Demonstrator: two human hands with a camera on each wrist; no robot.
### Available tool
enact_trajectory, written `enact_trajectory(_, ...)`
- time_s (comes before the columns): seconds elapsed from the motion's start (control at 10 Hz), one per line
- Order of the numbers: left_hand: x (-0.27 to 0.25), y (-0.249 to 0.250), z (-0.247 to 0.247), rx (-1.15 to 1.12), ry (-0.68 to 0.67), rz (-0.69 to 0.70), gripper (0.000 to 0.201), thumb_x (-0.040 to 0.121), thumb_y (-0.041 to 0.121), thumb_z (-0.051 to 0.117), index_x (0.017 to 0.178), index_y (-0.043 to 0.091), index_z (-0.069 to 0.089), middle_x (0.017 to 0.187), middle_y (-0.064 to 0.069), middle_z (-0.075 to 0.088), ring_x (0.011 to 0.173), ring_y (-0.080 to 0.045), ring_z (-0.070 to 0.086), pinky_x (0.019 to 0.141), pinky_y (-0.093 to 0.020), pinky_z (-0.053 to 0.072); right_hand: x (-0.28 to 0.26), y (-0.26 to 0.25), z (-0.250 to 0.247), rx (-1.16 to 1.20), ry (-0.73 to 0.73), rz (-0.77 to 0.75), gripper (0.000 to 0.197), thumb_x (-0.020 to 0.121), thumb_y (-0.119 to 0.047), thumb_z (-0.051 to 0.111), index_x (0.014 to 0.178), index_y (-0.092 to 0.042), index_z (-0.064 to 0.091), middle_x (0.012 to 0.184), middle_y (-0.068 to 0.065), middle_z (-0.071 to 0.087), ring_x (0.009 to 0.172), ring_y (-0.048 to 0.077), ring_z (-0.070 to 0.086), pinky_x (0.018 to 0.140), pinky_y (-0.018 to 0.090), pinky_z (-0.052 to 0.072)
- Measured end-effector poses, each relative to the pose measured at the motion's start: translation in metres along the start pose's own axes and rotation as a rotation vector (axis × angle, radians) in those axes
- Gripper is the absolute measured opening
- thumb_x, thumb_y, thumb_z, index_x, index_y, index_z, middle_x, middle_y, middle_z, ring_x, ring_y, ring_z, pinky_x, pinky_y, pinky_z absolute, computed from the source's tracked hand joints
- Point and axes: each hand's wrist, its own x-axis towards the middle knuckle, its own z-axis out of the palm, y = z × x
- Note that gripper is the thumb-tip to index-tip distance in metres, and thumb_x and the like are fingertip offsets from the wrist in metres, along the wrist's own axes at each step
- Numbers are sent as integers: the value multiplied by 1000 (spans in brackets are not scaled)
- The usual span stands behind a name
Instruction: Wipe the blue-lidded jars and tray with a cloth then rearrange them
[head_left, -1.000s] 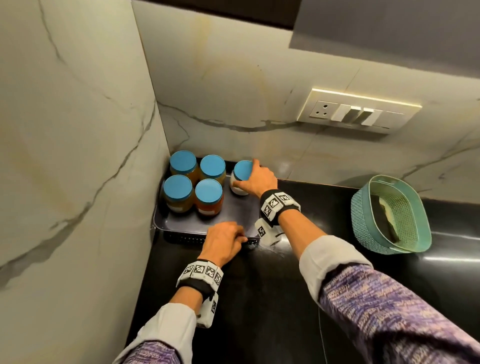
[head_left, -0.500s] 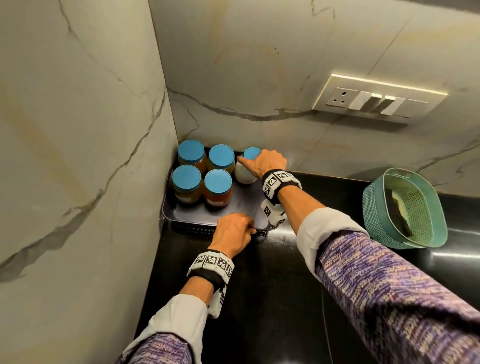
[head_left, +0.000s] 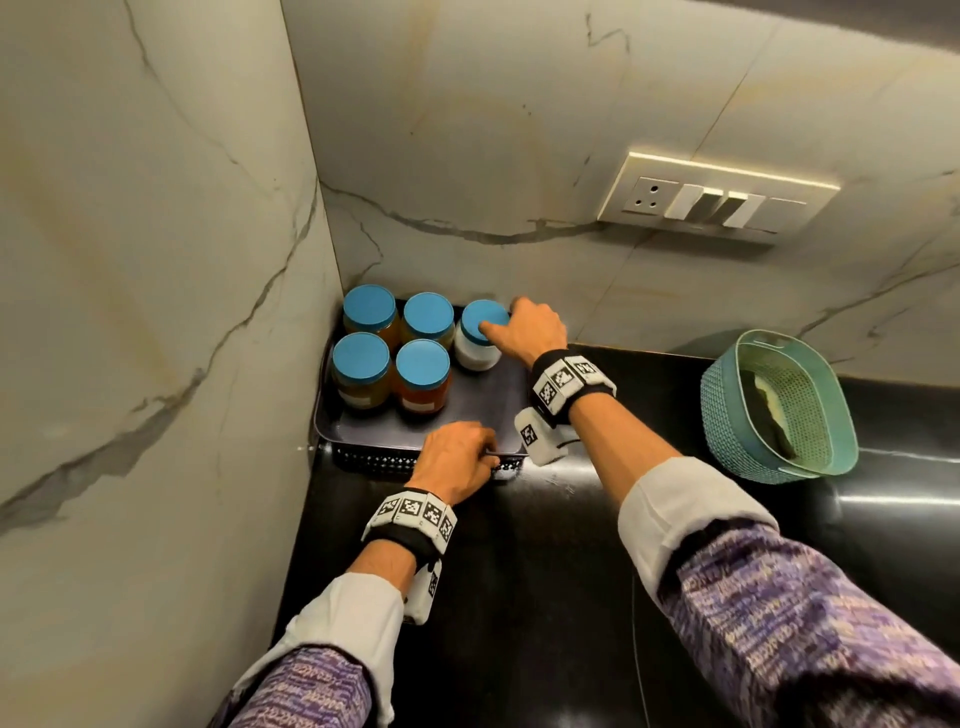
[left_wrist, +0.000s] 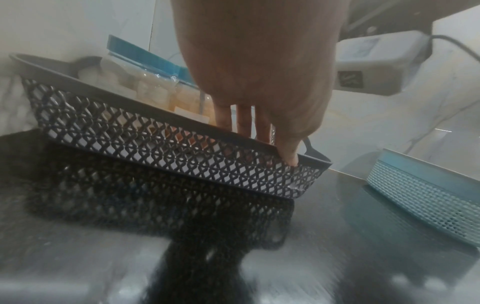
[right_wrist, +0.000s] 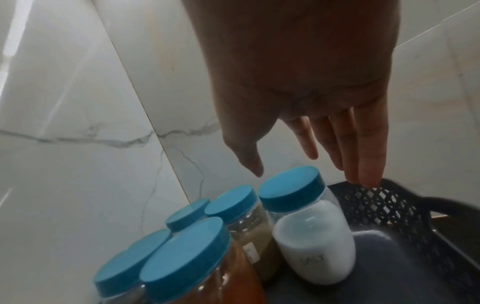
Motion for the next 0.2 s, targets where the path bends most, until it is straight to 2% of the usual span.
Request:
enact_trajectory(0.1,-4,7,-23,6,3,25,39,93,41,73,124,19,71,120,-2,74,115,-25,67,95,-39,54,-25,11,-13,38,-21,-20,53,90,-53,69,119,-9,67,113,15,73,101,35,69,79,37,55)
enact_trajectory(0.2,-7,13,-48,35,87,15,40,94,40,72,126,16,70,123,-4,73,118,-26,66,96,-40,54,-46,21,-24,63,-13,-57,49,91,-50,69,118,-9,67,112,14,74,100,33,70,84,40,59)
